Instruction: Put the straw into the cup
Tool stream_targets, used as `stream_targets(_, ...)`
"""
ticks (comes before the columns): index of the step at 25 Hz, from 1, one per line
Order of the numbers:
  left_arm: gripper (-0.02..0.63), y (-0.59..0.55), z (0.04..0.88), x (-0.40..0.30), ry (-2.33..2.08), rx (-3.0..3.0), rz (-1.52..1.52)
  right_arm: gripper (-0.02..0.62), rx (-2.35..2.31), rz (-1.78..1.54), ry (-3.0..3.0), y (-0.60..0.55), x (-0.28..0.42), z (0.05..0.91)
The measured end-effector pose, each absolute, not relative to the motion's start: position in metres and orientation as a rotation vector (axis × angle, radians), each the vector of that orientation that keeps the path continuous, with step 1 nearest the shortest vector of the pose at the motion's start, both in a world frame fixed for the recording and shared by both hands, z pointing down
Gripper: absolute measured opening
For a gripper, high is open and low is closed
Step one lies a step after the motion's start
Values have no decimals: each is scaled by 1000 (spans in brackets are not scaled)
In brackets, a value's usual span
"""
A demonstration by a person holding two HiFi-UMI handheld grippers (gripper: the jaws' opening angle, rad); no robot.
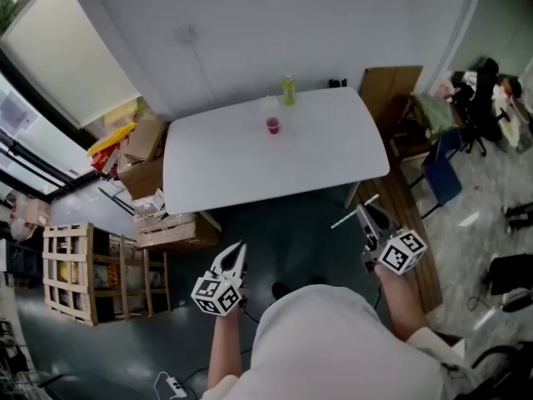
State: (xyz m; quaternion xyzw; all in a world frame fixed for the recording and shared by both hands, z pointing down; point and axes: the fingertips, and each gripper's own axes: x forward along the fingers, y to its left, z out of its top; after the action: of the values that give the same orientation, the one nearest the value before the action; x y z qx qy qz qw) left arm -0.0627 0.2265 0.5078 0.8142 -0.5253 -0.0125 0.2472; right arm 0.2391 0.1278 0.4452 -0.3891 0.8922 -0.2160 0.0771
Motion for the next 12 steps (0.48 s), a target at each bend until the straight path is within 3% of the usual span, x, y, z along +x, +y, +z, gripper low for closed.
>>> stream_targets(12, 2, 223, 507, -62, -1422, 2229, -33, 42, -1168, -639, 2678, 127, 235, 447)
